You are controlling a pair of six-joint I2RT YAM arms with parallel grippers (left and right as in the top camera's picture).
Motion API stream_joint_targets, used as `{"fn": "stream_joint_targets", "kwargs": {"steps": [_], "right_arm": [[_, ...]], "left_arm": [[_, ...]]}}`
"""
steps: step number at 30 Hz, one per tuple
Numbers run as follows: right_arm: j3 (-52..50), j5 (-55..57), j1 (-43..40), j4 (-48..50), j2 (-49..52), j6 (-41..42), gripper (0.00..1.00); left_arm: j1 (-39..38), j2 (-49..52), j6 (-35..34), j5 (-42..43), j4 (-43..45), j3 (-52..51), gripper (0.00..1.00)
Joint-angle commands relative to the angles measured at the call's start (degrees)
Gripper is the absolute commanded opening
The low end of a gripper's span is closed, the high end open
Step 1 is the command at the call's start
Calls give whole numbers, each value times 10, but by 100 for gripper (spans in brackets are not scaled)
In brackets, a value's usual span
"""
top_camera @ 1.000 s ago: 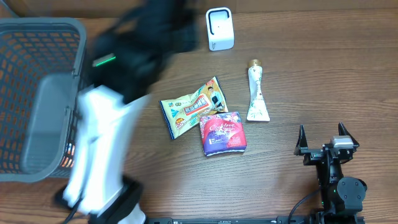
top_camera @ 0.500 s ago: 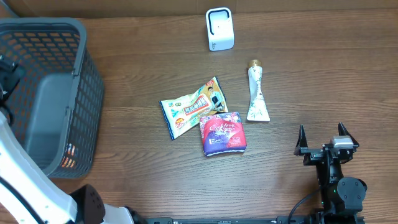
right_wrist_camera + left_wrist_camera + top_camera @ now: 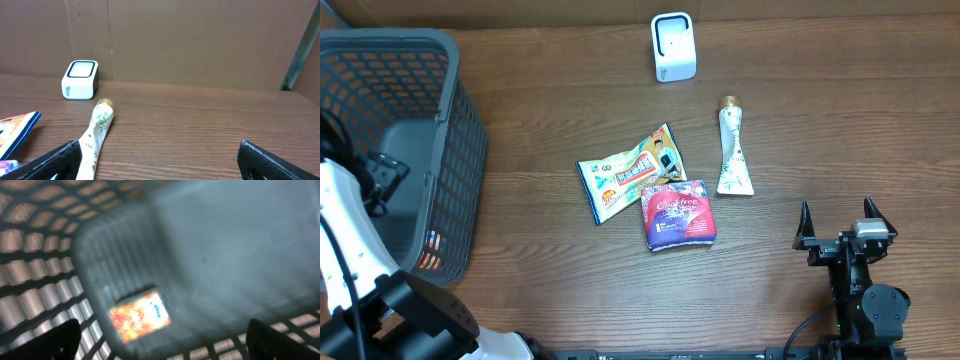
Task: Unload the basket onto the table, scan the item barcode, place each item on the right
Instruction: 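Reach the left gripper back into the basket toward the orange tissue pack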
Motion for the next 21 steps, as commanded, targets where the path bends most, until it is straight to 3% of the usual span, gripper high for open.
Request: {"fn": "stream_joint_targets", "kwargs": {"steps": [1,7,19,21], "right_arm": [[-6,4,3,3,-4,0,100],[-6,4,3,3,-4,0,100],[-6,4,3,3,-4,0,100],[-6,4,3,3,-4,0,100]], "left_arm": [[2,-5,66,27,40,-66,94],[3,-5,103,23,88,-150,83],[3,-5,100,-32,136,-237,70],[3,-5,96,-32,144,-249,64]]}}
